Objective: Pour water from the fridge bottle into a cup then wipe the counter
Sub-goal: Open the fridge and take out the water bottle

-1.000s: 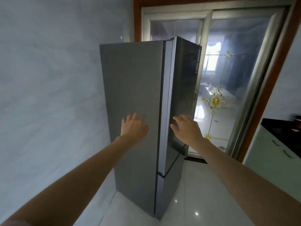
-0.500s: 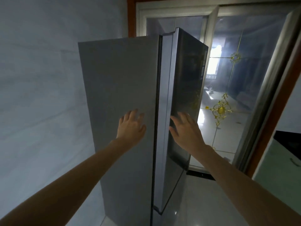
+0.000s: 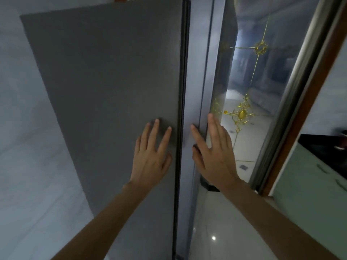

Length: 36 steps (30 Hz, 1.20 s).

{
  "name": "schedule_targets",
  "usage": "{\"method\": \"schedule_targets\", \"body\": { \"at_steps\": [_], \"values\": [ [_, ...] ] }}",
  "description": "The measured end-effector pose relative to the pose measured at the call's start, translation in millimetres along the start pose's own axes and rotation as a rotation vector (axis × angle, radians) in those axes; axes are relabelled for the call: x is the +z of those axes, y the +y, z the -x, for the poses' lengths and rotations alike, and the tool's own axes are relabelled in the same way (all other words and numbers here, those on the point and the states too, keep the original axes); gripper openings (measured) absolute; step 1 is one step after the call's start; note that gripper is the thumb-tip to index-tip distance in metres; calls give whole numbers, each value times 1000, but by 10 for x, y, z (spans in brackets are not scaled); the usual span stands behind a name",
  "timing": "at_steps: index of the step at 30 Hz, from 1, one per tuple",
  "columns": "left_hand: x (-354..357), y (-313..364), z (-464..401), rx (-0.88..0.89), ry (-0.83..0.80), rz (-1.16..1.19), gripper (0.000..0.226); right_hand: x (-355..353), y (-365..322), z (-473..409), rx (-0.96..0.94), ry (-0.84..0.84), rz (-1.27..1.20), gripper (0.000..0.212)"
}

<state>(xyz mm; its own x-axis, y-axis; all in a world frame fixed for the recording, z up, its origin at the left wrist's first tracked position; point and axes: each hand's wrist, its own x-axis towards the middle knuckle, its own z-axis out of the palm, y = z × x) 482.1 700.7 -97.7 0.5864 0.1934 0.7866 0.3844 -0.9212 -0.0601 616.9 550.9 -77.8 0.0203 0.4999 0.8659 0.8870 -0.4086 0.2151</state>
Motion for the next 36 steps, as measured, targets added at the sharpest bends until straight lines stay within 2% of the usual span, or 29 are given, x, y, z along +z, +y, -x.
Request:
{"method": "schedule_targets", "body": {
  "at_steps": [12,19,26,36],
  "values": [
    [518,-69,-48,17,229,126,61,206,3,66,18,133,22,48],
    [561,-65,-56,8,242,145,65,259,47,110,10,201,178,46],
    [517,-70,-62,10,224,141,56,287,74,142,11,206,210,48],
    [498,-90,-44,14,185,112,58,251,129,220,36,172,219,49]
  ]
}}
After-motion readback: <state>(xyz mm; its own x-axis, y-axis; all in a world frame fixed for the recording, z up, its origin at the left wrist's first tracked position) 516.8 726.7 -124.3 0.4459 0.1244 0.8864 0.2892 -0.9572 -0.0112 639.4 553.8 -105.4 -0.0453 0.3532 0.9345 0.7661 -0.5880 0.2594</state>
